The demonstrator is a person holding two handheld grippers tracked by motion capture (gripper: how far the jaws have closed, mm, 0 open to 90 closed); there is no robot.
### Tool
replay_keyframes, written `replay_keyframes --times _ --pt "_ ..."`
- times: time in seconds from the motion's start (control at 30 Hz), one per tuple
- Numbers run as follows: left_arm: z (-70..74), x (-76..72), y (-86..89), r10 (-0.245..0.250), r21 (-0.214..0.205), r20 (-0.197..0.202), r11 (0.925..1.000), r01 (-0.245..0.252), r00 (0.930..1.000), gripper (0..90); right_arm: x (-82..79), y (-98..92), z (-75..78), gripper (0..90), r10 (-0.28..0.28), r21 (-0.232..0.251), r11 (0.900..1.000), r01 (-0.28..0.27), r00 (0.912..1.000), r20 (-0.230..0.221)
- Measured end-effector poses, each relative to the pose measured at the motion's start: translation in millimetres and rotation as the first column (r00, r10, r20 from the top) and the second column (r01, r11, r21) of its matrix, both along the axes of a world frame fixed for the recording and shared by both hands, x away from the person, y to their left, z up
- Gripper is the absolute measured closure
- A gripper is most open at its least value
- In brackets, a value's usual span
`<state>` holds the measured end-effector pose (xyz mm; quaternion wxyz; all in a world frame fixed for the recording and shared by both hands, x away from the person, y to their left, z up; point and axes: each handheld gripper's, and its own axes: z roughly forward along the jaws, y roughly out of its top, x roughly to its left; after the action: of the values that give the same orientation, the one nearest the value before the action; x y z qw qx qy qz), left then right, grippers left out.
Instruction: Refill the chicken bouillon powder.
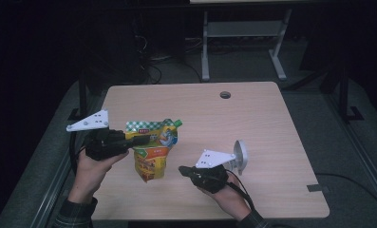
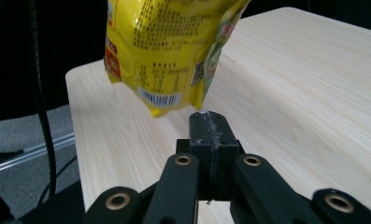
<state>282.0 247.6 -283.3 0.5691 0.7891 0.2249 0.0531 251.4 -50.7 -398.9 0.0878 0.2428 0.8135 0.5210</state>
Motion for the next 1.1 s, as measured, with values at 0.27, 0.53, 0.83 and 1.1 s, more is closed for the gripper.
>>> replay_keyframes --times 0.27,0.53,0.83,1.1 --pt "7.9 -1.4 -4.1 -0.025 -0.010 0.004 0.9996 0.025 0.9997 90.0 8.4 7.7 5.5 90.0 -0.021 0.020 0.9996 0.021 0.9998 -0.005" --pt "19.0 -2.2 -14.6 -0.058 -0.009 0.013 0.9983 0.058 0.9982 90.0 14.2 12.1 13.9 90.0 -0.036 0.025 0.9990 0.036 0.9993 0.005" --pt "25.2 0.8 -29.4 -0.080 -0.014 0.014 0.9966 0.081 0.9967 90.0 18.5 15.6 13.1 90.0 -0.049 0.027 0.9984 0.049 0.9987 0.012" --pt "33.6 3.8 -44.9 -0.084 0.001 0.025 0.9964 0.084 0.9961 90.0 16.1 14.7 10.1 90.0 -0.043 0.049 0.9979 0.041 0.9986 0.032"
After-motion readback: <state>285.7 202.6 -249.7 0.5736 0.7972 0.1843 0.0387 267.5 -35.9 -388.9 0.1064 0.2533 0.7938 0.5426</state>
